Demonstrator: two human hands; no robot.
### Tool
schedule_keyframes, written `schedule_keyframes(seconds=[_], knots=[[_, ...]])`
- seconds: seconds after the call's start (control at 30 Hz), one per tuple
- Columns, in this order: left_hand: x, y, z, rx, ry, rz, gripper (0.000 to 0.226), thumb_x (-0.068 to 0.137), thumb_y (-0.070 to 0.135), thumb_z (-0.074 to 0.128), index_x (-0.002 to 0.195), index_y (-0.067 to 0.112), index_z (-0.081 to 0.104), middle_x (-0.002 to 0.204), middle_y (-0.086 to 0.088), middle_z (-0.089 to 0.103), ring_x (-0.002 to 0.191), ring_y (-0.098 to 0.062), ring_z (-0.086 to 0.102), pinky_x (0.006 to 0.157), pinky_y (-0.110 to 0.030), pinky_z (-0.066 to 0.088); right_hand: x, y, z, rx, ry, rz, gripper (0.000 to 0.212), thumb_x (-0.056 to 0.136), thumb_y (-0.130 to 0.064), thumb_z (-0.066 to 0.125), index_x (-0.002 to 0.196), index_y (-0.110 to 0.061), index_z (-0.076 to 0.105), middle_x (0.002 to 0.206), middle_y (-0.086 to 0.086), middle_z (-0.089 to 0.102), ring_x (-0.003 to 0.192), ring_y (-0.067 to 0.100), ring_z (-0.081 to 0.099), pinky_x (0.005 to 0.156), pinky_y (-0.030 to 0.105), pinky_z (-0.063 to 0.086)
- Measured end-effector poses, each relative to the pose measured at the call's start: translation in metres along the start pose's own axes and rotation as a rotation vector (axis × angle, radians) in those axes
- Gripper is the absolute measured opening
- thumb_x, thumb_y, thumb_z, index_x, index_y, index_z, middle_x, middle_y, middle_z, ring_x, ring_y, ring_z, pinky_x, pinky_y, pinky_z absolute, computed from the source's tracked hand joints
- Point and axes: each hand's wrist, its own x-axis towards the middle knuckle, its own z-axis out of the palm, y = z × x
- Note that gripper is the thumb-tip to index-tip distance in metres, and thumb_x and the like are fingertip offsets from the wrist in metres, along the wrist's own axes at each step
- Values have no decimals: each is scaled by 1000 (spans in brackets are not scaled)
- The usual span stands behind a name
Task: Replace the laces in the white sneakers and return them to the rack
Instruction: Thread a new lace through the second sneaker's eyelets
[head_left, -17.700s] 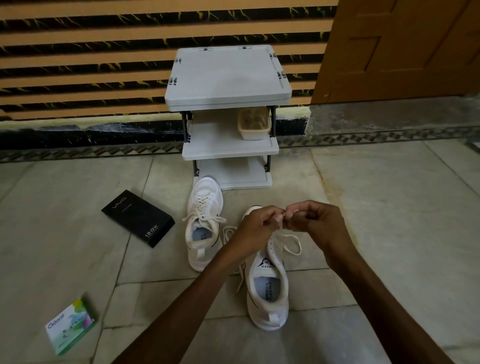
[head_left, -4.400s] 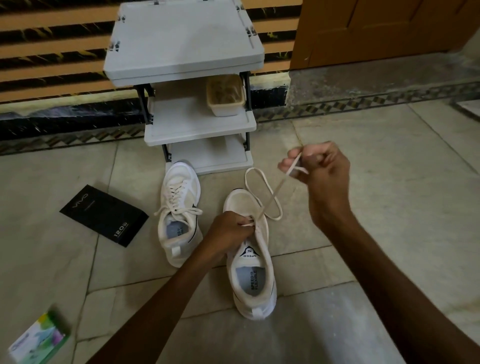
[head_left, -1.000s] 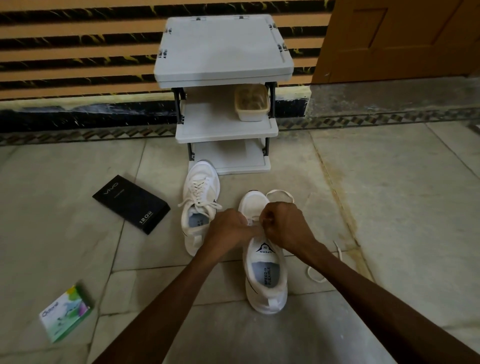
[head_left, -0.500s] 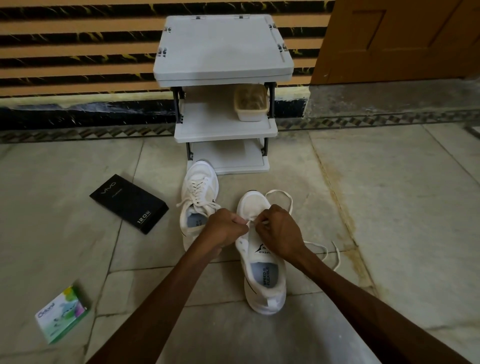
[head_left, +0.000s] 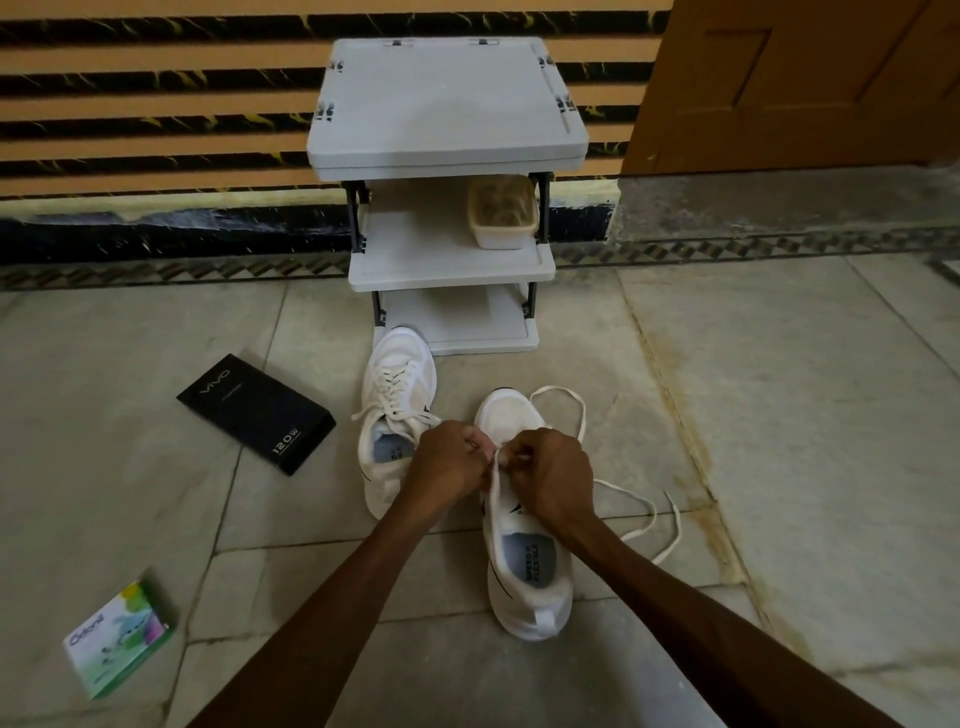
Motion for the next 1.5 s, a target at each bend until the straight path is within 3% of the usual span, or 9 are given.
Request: schedule_keyframes(seconds=[0.27, 0.4, 0.57, 0.67, 0.83, 1.0, 1.17, 1.37, 1.5], knots=[[2, -3, 3, 367, 98, 205, 15, 86, 20, 65, 79, 11, 75, 74, -5, 72, 69, -20, 68, 75, -36, 58, -20, -1, -13, -58, 115, -43, 60, 69, -33, 83, 120, -22, 53, 121, 0, 52, 88, 19, 62, 71, 23, 48], [-5, 19, -1, 956, 37, 345, 16, 93, 11, 58, 105, 5, 65, 110, -13, 64, 98, -27, 64, 82, -33, 50, -33, 2, -11, -82, 153, -8, 37, 78, -30, 74, 110, -22, 57, 101, -1, 65, 80, 16, 63, 73, 30, 55], [14, 23, -68, 1198, 471, 341, 25, 96, 5, 47, 121, 3, 51, 116, -12, 56, 98, -23, 62, 80, -28, 49, -36, 6, -14, -41, 132, -23, 16, 81, -31, 71, 91, -21, 64, 83, -2, 69, 74, 17, 64, 72, 38, 55], [29, 37, -99, 454, 684, 207, 19, 96, 15, 52, 107, 4, 62, 102, -9, 65, 92, -24, 64, 78, -30, 48, -35, 6, -16, -15, 121, 0, 16, 80, -31, 73, 90, -22, 65, 81, -4, 69, 72, 14, 64, 71, 35, 55], [0, 54, -52, -980, -131, -20, 14, 100, 10, 44, 99, 6, 57, 79, -7, 70, 62, -18, 67, 60, -28, 59, -36, 7, -15, 7, 134, 2, 16, 79, -32, 74, 88, -21, 67, 79, -3, 70, 71, 15, 66, 70, 36, 56], [-7, 10, -11, 417, 26, 310, 10, 97, 17, 45, 91, 19, 53, 81, -2, 64, 74, -23, 61, 59, -28, 43, -36, 7, -15, 25, 149, 24, 18, 78, -36, 74, 88, -24, 66, 79, -4, 70, 71, 14, 66, 71, 36, 57], [-1, -1, -6, 891, -46, 329, 16, 94, 15, 55, 103, 7, 66, 105, -13, 68, 99, -29, 64, 79, -35, 48, -39, 4, -15, 26, 155, 25, 17, 78, -34, 74, 87, -24, 65, 79, -5, 70, 71, 13, 66, 71, 35, 56], [-15, 61, -54, -751, -133, 152, 33, 90, -11, 42, 73, 15, 54, 63, 5, 59, 61, -6, 52, 68, -24, 39, -45, 5, -15, 47, 143, 25, 14, 82, -37, 72, 85, -25, 65, 79, -7, 70, 71, 10, 64, 71, 33, 55], [-22, 87, -77, -1217, -238, 255, 27, 96, -1, 45, 77, 16, 56, 66, 2, 55, 70, -11, 56, 89, -38, 51, -47, 4, -12, 86, 156, 35, 12, 82, -37, 72, 85, -26, 66, 78, -9, 69, 71, 6, 63, 72, 32, 56]])
